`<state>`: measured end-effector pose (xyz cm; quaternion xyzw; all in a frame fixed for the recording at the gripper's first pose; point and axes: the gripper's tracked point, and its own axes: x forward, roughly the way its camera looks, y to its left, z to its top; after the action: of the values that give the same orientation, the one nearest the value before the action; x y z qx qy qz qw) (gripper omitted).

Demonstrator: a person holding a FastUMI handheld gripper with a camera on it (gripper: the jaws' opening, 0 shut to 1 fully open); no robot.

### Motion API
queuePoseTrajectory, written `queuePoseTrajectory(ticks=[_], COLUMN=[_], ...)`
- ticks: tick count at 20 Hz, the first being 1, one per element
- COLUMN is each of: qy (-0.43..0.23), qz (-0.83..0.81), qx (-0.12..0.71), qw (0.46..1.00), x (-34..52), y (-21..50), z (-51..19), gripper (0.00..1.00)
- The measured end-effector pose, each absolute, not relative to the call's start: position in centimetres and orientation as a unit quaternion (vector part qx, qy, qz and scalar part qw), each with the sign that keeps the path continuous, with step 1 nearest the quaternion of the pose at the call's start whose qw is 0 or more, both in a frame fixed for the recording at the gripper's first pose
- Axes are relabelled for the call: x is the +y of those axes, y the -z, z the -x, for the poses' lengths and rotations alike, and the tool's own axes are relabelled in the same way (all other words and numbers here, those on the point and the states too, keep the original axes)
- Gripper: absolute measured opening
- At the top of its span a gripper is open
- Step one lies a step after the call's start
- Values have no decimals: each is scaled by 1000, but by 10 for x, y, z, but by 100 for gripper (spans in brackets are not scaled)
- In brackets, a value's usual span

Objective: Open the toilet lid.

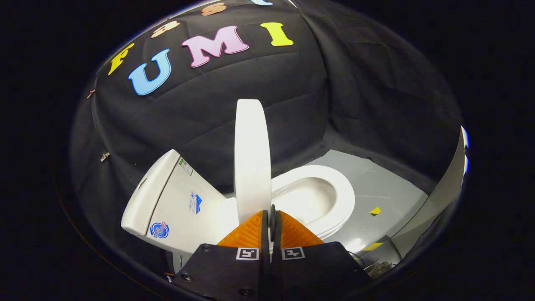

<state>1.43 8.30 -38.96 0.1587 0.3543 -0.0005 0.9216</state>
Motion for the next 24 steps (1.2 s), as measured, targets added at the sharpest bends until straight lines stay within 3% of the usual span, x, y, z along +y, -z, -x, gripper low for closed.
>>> queuePoseTrajectory(ticks=[24], qy=[-56], qz=[8], qx=[263], qw=[963], x=[256], y=[350], z=[16], gripper=[5])
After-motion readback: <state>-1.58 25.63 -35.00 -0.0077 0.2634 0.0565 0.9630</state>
